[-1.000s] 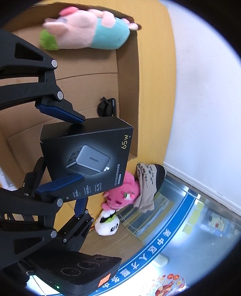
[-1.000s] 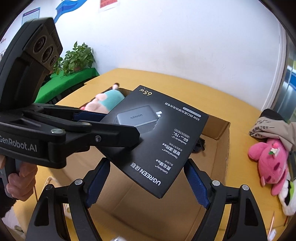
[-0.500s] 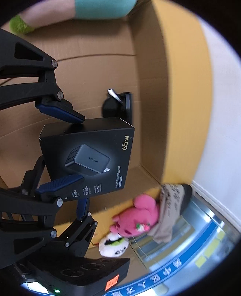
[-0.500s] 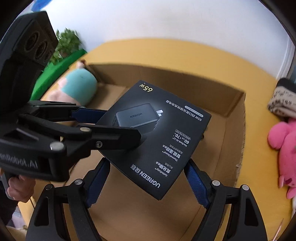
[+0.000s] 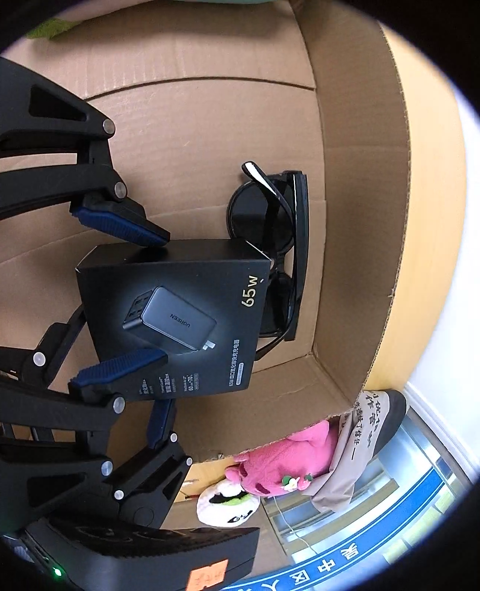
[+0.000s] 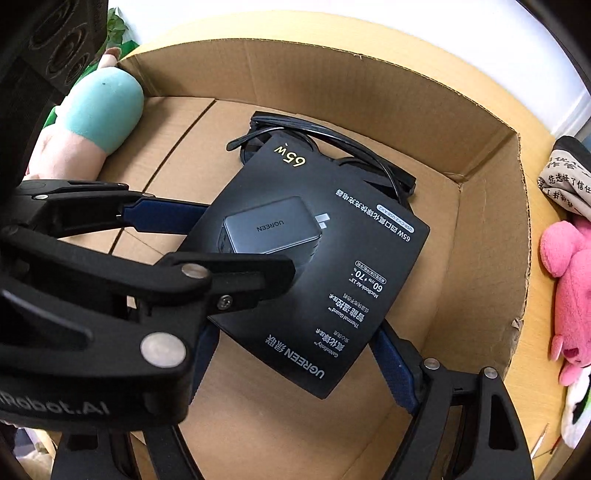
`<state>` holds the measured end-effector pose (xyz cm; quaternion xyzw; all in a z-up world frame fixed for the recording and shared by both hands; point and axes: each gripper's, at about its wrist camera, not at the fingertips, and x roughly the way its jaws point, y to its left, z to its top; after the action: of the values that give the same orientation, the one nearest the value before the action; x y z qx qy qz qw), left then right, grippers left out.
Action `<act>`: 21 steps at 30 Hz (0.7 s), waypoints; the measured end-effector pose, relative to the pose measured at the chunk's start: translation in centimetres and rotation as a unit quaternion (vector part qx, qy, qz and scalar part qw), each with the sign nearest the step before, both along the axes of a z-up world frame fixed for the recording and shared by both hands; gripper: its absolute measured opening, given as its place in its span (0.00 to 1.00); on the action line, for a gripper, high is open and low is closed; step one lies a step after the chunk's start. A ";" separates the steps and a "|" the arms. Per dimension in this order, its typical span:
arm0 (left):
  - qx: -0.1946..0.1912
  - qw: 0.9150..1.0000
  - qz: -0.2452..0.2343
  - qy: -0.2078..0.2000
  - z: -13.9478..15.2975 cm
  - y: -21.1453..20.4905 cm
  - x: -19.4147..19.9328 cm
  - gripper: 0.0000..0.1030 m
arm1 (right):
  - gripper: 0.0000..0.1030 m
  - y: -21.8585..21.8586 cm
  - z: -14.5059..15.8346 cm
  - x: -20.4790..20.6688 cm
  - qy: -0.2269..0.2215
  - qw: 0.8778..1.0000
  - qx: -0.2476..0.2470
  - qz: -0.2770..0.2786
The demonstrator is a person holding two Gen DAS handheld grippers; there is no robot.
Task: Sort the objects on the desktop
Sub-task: 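Open both grippers to release the charger box beside the sunglasses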
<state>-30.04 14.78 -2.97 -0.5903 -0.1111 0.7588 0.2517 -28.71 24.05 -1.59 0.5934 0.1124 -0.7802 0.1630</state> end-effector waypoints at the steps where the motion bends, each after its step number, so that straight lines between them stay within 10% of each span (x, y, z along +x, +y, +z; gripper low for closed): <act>1: 0.006 1.000 0.000 -0.008 0.0 -0.2 0.1 0.53 | 0.83 0.0 0.1 0.2 0.000 1.000 0.005 0.000; 9: -0.015 0.992 0.025 0.120 8.1 -4.5 5.9 0.58 | 0.99 -0.7 6.3 8.3 0.131 0.989 0.070 0.026; 14: -0.089 0.958 0.099 0.255 12.8 -7.7 14.9 0.78 | 1.00 -1.5 11.0 15.7 0.228 0.973 0.007 -0.013; 21: -0.164 0.929 0.164 0.287 11.9 -9.8 23.6 0.78 | 0.99 -3.9 11.9 22.6 0.300 0.946 -0.086 -0.082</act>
<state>-6.39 4.97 8.95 -0.3542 -0.0033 0.9341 0.0441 -6.14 20.15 10.29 0.3226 0.0393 -0.9396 0.1076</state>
